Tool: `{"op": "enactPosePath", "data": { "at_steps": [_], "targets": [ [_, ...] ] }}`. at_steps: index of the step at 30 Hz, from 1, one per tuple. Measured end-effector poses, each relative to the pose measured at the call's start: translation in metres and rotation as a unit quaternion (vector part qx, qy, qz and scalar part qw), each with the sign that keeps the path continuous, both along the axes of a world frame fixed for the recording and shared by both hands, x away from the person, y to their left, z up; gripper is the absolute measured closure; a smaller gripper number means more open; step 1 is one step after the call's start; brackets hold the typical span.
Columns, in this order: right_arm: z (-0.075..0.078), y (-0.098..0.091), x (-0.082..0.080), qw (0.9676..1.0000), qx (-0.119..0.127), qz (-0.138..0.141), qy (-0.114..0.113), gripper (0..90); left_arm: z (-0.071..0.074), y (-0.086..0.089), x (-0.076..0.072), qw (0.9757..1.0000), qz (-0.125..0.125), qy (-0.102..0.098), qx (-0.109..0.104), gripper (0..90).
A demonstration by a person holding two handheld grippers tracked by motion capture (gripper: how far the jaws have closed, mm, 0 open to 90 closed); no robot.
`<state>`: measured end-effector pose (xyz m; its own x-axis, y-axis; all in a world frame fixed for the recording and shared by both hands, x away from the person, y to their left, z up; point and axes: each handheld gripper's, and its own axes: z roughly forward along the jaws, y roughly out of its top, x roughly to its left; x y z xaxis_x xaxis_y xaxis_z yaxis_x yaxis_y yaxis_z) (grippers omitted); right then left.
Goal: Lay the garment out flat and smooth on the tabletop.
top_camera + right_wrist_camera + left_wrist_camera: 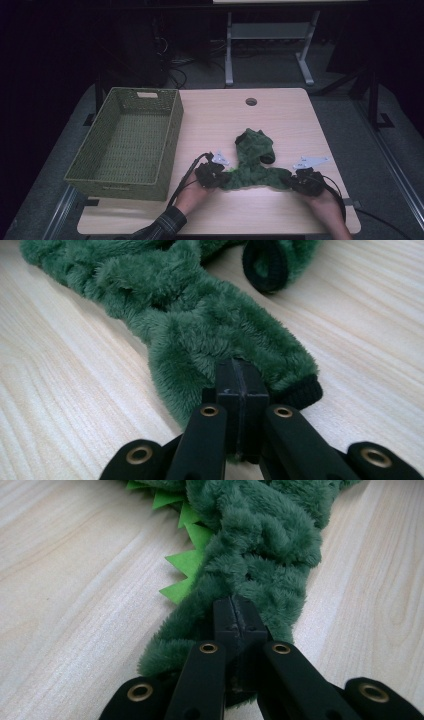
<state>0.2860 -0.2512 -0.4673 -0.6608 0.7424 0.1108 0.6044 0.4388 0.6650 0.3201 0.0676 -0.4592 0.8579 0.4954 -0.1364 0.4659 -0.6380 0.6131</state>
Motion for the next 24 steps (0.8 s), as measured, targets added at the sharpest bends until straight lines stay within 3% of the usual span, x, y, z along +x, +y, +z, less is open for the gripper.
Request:
{"op": "enactPosePath", "data": {
  "at_steps": [4,6,12,20,24],
  "targets": [
    [0.001,0.001,-0.003,1.0,-0.005,0.006,0.004,90.0,0.0,0.002,-0.001,1.0,-0.003,0.008,-0.004,90.0],
    [0.002,0.001,-0.008,0.9999,-0.008,0.012,0.009,90.0,0.001,0.007,-0.004,0.9998,-0.015,0.011,0.006,90.0],
    [0.002,0.002,-0.022,0.9995,0.003,0.026,0.018,90.0,0.001,0.016,-0.015,0.9992,-0.02,0.033,-0.009,90.0],
    [0.003,0.01,-0.039,0.9987,0.001,0.045,0.025,90.0,0.002,0.029,-0.027,0.9987,-0.032,0.039,-0.004,89.9],
    [0.005,0.009,-0.04,0.9986,0.014,0.046,0.02,89.6,0.003,0.03,-0.026,0.9985,-0.028,0.045,-0.015,87.9]
  ]
}}
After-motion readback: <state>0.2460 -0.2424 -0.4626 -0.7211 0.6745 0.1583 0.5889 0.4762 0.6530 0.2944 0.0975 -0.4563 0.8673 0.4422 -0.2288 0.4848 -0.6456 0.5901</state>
